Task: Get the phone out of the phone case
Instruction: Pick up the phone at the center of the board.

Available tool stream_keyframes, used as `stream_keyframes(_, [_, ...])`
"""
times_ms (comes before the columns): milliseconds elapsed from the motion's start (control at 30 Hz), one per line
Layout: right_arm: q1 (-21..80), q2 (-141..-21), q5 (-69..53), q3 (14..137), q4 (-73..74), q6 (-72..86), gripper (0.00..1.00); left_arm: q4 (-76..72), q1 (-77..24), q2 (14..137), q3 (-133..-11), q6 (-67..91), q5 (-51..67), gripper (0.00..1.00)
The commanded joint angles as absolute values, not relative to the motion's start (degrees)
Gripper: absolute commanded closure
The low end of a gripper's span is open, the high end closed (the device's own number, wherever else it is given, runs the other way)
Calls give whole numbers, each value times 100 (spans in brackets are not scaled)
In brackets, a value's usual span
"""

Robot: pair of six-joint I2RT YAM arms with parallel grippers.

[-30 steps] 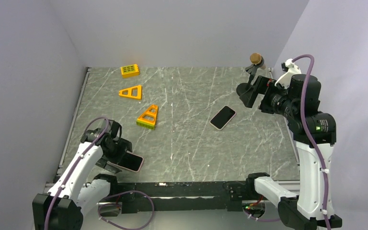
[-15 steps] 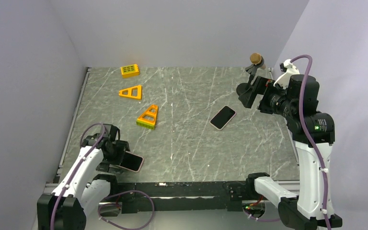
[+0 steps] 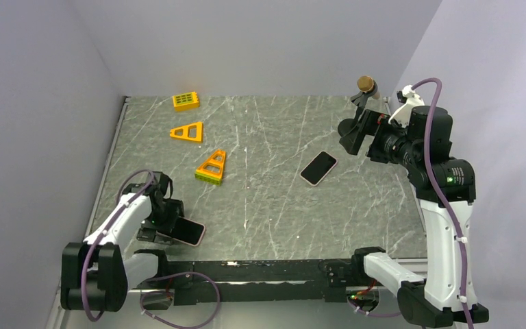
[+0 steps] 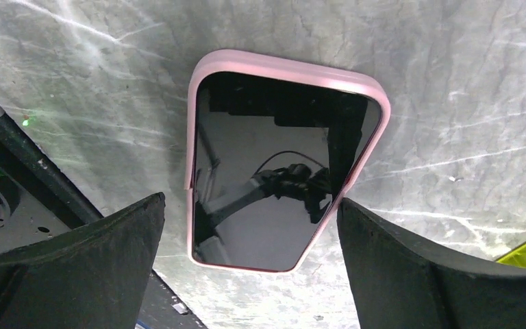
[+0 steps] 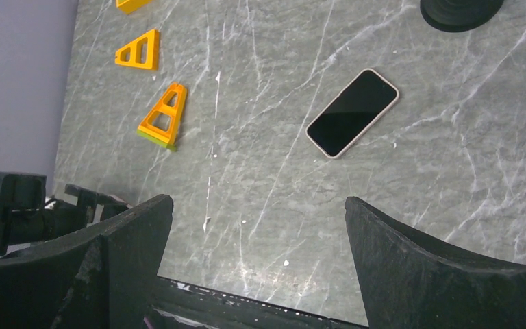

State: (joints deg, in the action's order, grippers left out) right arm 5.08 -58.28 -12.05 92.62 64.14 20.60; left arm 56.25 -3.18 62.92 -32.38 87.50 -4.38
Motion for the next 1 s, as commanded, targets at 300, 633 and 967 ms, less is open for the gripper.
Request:
stream_keyframes(300, [527,-5935,-679,9271,6385,2362,0,5202,-264,6977,-3171,8387,-545,1])
stream_keyframes(633, [523,-5959,-552,9273,6447,2532,0,4828,-136,7065,-2856,8186,-453,17])
stream_keyframes(967, [520,-6159,-881,9374,6702,2483,0,4565,-59,6961,-3250,6923,-290,76])
